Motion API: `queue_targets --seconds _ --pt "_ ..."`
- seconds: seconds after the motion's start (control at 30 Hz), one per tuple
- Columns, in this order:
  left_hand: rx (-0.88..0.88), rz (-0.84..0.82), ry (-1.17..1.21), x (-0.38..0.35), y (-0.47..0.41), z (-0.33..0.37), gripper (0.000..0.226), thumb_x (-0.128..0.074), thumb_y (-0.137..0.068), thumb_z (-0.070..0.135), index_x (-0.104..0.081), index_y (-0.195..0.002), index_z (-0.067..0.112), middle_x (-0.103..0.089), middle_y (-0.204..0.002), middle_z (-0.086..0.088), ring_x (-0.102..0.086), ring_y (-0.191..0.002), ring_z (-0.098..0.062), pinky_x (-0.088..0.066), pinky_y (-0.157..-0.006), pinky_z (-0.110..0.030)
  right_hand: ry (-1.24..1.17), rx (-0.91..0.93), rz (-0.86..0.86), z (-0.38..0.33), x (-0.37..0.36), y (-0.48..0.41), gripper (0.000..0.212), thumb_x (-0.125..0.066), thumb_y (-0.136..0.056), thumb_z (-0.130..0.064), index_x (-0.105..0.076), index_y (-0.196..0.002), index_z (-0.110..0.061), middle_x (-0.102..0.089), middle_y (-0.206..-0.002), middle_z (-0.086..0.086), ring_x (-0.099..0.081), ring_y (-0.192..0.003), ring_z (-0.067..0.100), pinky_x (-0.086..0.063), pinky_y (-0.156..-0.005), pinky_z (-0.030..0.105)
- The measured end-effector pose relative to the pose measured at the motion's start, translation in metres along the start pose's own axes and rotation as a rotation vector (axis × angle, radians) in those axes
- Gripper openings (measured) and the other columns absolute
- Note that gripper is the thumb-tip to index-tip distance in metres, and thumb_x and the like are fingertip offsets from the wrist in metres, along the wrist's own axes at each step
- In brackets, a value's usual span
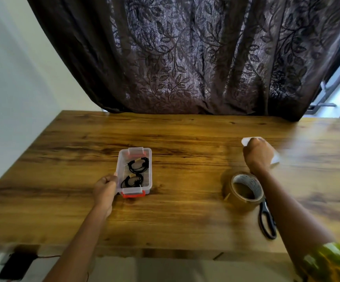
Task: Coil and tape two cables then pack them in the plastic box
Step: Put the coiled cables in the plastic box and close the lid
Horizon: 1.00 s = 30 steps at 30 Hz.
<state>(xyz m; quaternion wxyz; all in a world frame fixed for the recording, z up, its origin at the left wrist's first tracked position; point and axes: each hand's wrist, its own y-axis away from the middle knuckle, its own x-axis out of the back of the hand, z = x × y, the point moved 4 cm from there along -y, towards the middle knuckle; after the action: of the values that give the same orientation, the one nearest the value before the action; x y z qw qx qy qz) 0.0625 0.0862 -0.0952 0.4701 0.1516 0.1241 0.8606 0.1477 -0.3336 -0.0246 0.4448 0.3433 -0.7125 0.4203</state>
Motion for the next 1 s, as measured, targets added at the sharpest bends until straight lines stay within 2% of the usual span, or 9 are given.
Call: queue_targets --seconds 0.17,0.27,0.33,0.43,0.53,0.6,0.67,0.83,1.0 --pt "0.011 -0.048 0.005 0.001 -0.004 -0.001 0.018 -0.052 -0.092 0.015 -0.055 -0.074 0.016 -0.06 -0.094 -0.01 -0.055 -0.094 -0.026 -0.046 -0.09 -0.043 -0.276 0.124 0.119 -0.064 0.037 0.024 0.019 -0.056 -0.089 -0.012 -0.064 -0.102 -0.001 -0.067 -0.103 0.019 -0.063 -0.087 0.034 -0.04 -0.064 0.029" --pt "0.017 -0.087 0.002 0.002 -0.007 0.0 0.017 -0.052 -0.092 0.016 -0.055 -0.075 0.016 -0.06 -0.093 -0.01 -0.054 -0.093 -0.026 -0.045 -0.088 -0.042 -0.621 0.169 0.046 -0.105 0.044 0.051 0.013 -0.061 -0.086 -0.013 -0.066 -0.095 -0.004 -0.069 -0.098 0.012 -0.064 -0.082 0.022 -0.045 -0.063 0.022" --pt "0.03 -0.12 0.003 0.003 -0.011 0.0 0.016 -0.053 -0.092 0.017 -0.055 -0.076 0.016 -0.06 -0.094 -0.01 -0.054 -0.093 -0.025 -0.045 -0.087 -0.04 -0.84 0.127 -0.032 -0.13 0.05 0.077 0.006 -0.063 -0.085 -0.009 -0.064 -0.09 -0.006 -0.066 -0.087 0.002 -0.06 -0.072 0.009 -0.047 -0.058 0.011" --pt "0.054 -0.177 -0.014 0.005 -0.015 0.0 0.016 -0.052 -0.093 0.018 -0.055 -0.078 0.014 -0.06 -0.096 -0.012 -0.054 -0.092 -0.024 -0.045 -0.083 -0.037 -1.155 -0.089 -0.164 -0.16 0.041 0.119 0.005 -0.064 -0.084 -0.01 -0.059 -0.083 -0.013 -0.064 -0.081 -0.001 -0.061 -0.071 0.009 -0.051 -0.057 0.011" --pt "0.078 -0.208 -0.039 0.007 -0.02 -0.001 0.016 -0.052 -0.093 0.02 -0.054 -0.08 0.012 -0.059 -0.098 -0.014 -0.054 -0.093 -0.026 -0.045 -0.084 -0.039 -1.399 -0.409 -0.256 -0.179 0.016 0.155 0.007 -0.064 -0.084 -0.009 -0.058 -0.085 -0.012 -0.064 -0.083 0.008 -0.062 -0.074 0.02 -0.057 -0.066 0.028" --pt "0.105 -0.23 -0.036 0.009 -0.023 -0.002 0.016 -0.052 -0.093 0.02 -0.055 -0.08 0.012 -0.061 -0.101 -0.015 -0.058 -0.097 -0.027 -0.047 -0.088 -0.04 -1.624 -0.645 -0.34 -0.188 0.0 0.175 0.021 -0.064 -0.081 0.0 -0.052 -0.096 -0.009 -0.064 -0.087 0.012 -0.064 -0.079 0.022 -0.058 -0.07 0.033" --pt "0.131 -0.26 -0.015 0.009 -0.024 -0.003 0.014 -0.052 -0.094 0.018 -0.055 -0.082 0.012 -0.063 -0.102 -0.013 -0.06 -0.099 -0.026 -0.051 -0.088 -0.039 -1.791 -0.809 -0.391 -0.193 -0.011 0.19 0.037 -0.062 -0.08 0.007 -0.043 -0.103 -0.015 -0.064 -0.093 0.015 -0.066 -0.084 0.024 -0.057 -0.069 0.032" --pt "0.108 -0.305 -0.013 0.013 -0.02 -0.001 0.015 -0.048 -0.095 0.017 -0.053 -0.087 0.005 -0.062 -0.097 -0.011 -0.059 -0.094 -0.022 -0.05 -0.071 -0.027 -1.752 -0.892 -0.361 -0.197 -0.03 0.209 0.04 -0.058 -0.084 0.009 -0.049 -0.111 -0.019 -0.063 -0.093 0.015 -0.063 -0.09 0.026 -0.056 -0.073 0.033" --pt "0.065 -0.371 -0.052 0.013 -0.018 0.003 0.013 -0.049 -0.095 0.016 -0.055 -0.091 0.004 -0.062 -0.094 -0.008 -0.059 -0.083 -0.013 -0.046 -0.063 -0.021 -1.533 -0.788 -0.301 -0.198 -0.036 0.214 0.032 -0.061 -0.085 0.0 -0.053 -0.11 -0.019 -0.064 -0.086 0.008 -0.062 -0.073 0.022 -0.053 -0.064 0.032"
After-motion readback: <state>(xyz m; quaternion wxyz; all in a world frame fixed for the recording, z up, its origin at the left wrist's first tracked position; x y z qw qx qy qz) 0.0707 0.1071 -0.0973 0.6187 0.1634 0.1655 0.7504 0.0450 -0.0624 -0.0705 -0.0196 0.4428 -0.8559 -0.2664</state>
